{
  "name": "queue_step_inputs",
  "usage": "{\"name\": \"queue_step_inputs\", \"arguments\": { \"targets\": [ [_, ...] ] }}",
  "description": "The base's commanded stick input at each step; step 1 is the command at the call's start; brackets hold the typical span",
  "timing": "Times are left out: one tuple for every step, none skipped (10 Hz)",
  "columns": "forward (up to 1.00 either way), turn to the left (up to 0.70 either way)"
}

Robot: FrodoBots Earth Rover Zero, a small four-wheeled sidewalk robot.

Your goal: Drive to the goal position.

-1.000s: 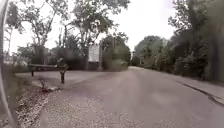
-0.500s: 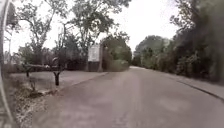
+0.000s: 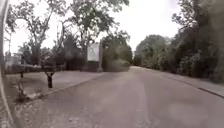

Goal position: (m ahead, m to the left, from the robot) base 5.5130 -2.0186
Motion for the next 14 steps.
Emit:
{"name": "queue_step_inputs", "arguments": {
  "targets": [
    [0.70,0.01],
    [0.70,0.01],
    [0.70,0.01],
    [0.70,0.02],
    [0.70,0.02],
    [0.70,0.01],
    [0.70,0.00],
    [0.70,0.00],
    [0.70,0.00],
    [0.70,0.00],
    [0.70,0.00],
    [0.70,0.00],
    [0.70,0.00],
    [0.70,0.00]
  ]
}}
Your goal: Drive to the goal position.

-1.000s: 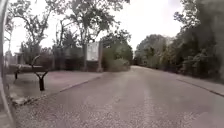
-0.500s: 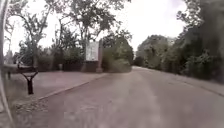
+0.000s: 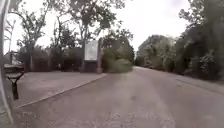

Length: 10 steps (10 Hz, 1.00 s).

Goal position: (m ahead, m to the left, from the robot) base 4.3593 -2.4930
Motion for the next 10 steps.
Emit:
{"name": "queue_step_inputs", "arguments": {
  "targets": [
    [0.70,0.00],
    [0.70,0.00],
    [0.70,0.00],
    [0.70,0.00],
    [0.70,0.00],
    [0.70,0.00],
    [0.70,0.00],
    [0.70,0.00],
    [0.70,0.00],
    [0.70,0.00]
  ]
}}
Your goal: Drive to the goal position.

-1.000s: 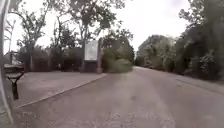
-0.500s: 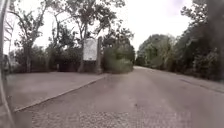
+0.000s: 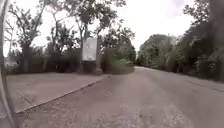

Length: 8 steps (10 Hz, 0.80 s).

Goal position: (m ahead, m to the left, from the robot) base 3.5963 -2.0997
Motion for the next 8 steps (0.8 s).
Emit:
{"name": "queue_step_inputs", "arguments": {
  "targets": [
    [0.70,0.00],
    [0.70,0.00],
    [0.70,0.00],
    [0.70,0.00],
    [0.70,0.00],
    [0.70,0.00],
    [0.70,0.00],
    [0.70,0.00]
  ]
}}
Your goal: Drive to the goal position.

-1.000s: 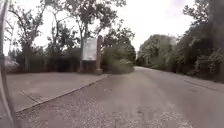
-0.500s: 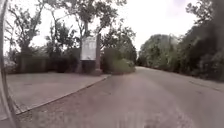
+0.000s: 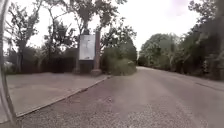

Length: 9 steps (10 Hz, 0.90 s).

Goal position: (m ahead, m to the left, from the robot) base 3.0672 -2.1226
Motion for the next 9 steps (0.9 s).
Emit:
{"name": "queue_step_inputs", "arguments": {
  "targets": [
    [0.70,0.00],
    [0.70,0.00],
    [0.70,0.00],
    [0.70,0.00],
    [0.70,0.00],
    [0.70,0.00],
    [0.70,-0.04],
    [0.70,-0.21],
    [0.70,-0.34]
  ]
}}
